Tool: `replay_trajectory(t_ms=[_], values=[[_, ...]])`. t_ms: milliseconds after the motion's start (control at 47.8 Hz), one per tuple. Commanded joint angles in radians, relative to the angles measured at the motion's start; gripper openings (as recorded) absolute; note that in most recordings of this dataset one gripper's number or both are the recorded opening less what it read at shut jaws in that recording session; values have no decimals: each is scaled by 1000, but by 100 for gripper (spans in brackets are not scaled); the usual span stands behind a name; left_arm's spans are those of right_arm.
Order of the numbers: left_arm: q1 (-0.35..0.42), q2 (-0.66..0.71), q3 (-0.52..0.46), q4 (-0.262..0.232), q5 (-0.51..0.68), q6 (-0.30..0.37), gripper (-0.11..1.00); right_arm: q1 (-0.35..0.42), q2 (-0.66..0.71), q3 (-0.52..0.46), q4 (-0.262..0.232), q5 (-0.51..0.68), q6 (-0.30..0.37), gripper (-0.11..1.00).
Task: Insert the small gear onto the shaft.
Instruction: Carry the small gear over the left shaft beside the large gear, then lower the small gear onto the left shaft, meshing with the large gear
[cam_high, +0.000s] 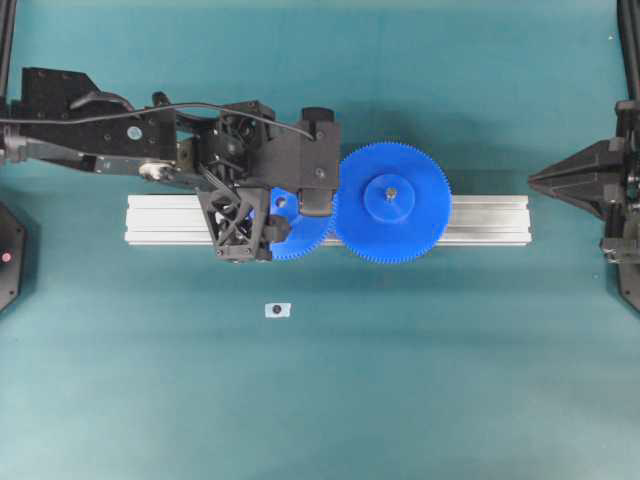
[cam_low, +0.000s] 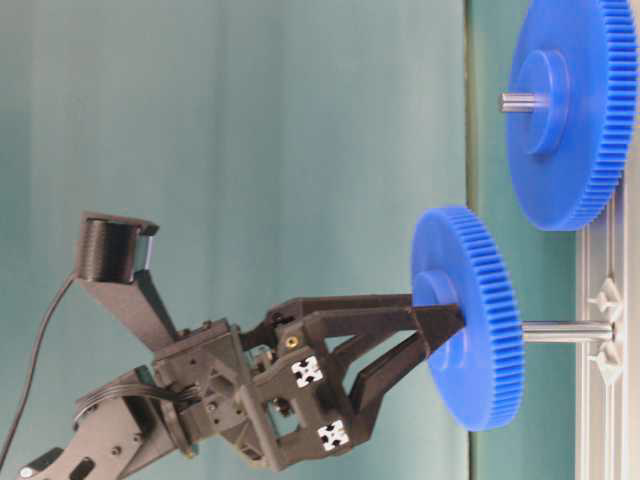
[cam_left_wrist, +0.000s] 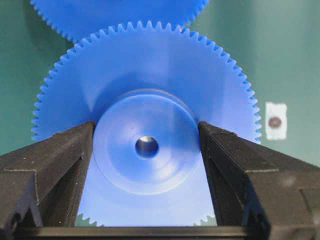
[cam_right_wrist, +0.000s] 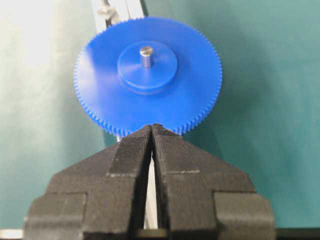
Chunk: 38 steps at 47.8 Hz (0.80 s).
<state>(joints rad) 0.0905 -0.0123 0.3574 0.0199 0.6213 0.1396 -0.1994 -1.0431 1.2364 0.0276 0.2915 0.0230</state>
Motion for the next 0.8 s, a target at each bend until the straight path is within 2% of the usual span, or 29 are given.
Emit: replay_trajectory(t_ms=[0,377,775], values=[[0,-12,-5,3,-15,-2,71,-3,3,-14,-2,-9,9,11],[2,-2,41,3,-43,3,71,-5,2,-9,-2,-9,9,11],[2,23,38,3,-89,3,71,-8,2,-11,-2,-9,9,11]])
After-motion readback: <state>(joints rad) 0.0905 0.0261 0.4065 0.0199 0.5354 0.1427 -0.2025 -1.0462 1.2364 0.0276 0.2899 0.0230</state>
